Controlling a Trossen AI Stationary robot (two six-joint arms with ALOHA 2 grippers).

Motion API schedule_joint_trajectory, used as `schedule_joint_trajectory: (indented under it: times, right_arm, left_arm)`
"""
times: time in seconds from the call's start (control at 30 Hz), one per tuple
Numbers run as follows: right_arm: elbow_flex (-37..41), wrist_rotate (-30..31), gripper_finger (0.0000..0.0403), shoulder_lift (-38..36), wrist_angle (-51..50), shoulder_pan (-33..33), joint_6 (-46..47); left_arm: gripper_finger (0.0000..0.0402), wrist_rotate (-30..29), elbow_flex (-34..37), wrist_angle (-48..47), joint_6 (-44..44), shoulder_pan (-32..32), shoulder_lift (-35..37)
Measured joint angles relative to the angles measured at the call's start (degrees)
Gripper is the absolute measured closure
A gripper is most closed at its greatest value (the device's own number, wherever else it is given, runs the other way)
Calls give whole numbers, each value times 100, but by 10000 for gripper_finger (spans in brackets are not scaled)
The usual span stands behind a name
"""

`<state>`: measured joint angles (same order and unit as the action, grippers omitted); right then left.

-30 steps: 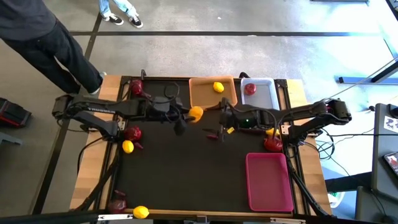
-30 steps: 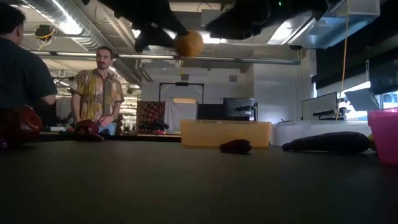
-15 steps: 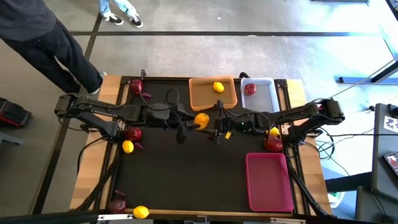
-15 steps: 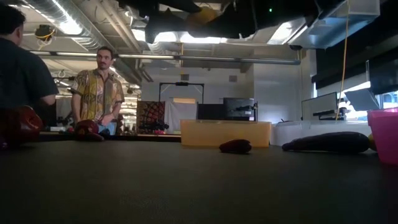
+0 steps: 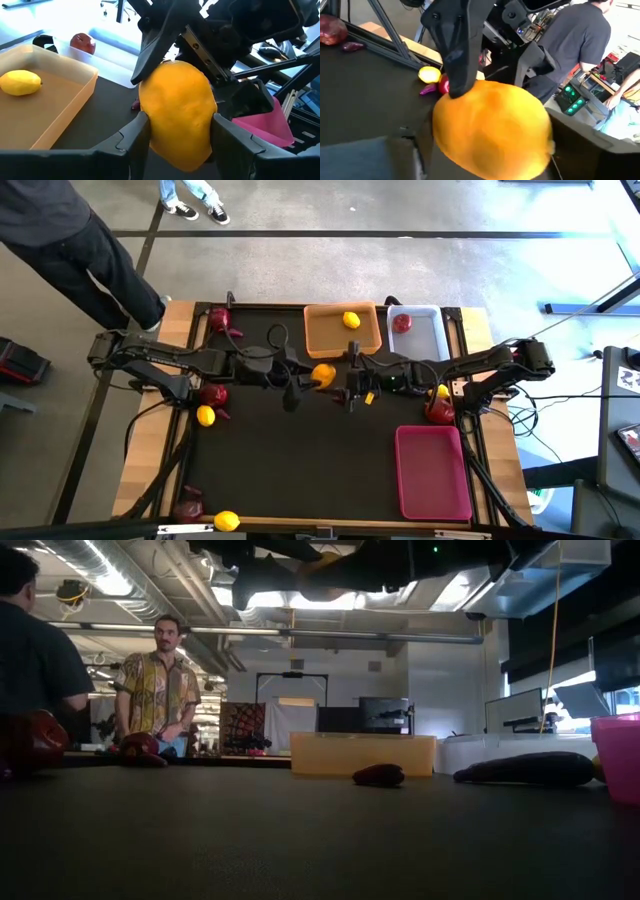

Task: Sort produce into baskets
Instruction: Put the yellow lemon into the orange bin

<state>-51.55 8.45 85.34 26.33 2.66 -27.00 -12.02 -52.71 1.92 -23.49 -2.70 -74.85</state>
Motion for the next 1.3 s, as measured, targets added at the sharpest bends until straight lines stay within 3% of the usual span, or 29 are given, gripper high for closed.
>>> schedule_joint_trajectory:
  times: [0.1, 0.2, 0.43, 0.6, 0.67, 0.83, 1.0, 1.3]
  right_arm:
    - [0, 1, 189, -5, 4, 0, 2]
    - [0, -3, 217, -7, 4, -4, 2]
    - [0, 127, 209, -7, -88, -4, 1]
    - [-1, 732, 211, -52, -294, 0, 2]
    - [-4, 1201, 210, -55, -346, 0, -30]
    - [-4, 2196, 203, -55, -475, -245, -322]
    - [-4, 2187, 202, -55, -826, -895, -159]
    - [-4, 967, 201, 87, -1673, -2379, 1105]
  left_arm:
    - [216, 3, 0, -3, 3, 5, 0]
    - [200, 14, 2, -2, 0, 49, 0]
    - [149, 271, 2, -88, 65, 235, 38]
    - [131, 201, 0, -1275, 126, 393, 483]
    - [130, -71, 2, -1885, 51, 435, 687]
    - [130, -1421, 0, -3285, -485, 410, 1011]
    - [129, -1867, 13, -3943, -990, 376, 1012]
    - [129, -1873, 339, -3795, -1126, 376, 997]
